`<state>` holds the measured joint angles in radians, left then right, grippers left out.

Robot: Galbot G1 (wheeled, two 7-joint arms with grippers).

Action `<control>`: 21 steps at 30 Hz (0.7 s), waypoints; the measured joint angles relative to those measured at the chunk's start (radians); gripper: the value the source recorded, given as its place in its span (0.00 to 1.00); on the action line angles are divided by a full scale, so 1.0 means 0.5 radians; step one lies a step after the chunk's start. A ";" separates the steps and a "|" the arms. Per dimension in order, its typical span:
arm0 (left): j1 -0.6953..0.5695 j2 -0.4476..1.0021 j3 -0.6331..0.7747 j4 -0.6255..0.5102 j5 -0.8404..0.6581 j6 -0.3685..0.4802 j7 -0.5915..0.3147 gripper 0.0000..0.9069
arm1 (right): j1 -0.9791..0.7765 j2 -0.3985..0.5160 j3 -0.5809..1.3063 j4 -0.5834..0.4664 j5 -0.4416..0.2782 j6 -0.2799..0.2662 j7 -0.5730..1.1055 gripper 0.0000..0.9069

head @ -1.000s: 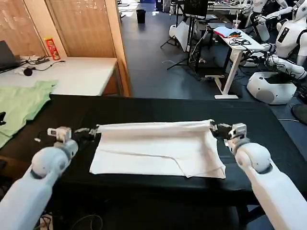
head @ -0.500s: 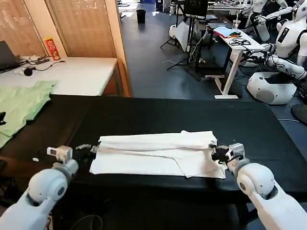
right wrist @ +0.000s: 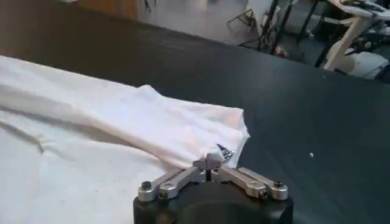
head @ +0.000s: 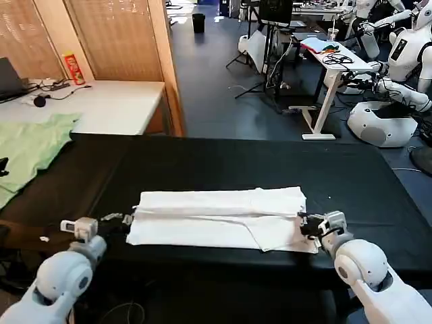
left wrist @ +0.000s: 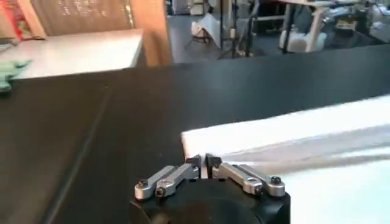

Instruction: Fold and organize the clothes.

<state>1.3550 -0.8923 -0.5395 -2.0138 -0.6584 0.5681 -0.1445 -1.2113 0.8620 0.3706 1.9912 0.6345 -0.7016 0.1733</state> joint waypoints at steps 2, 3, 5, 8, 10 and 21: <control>0.020 -0.007 -0.003 -0.007 0.020 0.004 0.005 0.18 | -0.014 -0.005 0.003 0.017 0.000 -0.004 0.000 0.06; 0.033 -0.013 -0.003 -0.012 0.035 0.007 0.008 0.18 | -0.020 -0.008 0.007 0.026 0.000 -0.006 0.000 0.06; 0.050 -0.026 -0.004 -0.016 0.062 0.010 0.010 0.18 | -0.035 -0.011 0.019 0.040 0.000 -0.012 0.000 0.06; 0.076 -0.038 -0.006 -0.025 0.096 0.028 0.031 0.61 | -0.064 -0.012 0.042 0.057 0.000 -0.045 -0.005 0.06; 0.093 -0.044 -0.013 -0.035 0.129 0.037 0.043 0.97 | -0.085 -0.012 0.054 0.073 0.001 -0.061 -0.007 0.22; 0.193 -0.071 -0.131 -0.138 0.072 0.094 0.025 0.97 | -0.161 -0.002 0.265 0.141 0.113 0.010 -0.007 0.97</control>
<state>1.4513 -0.9278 -0.6052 -2.0826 -0.6221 0.6150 -0.1321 -1.2916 0.8608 0.5032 2.0615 0.6912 -0.6966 0.1699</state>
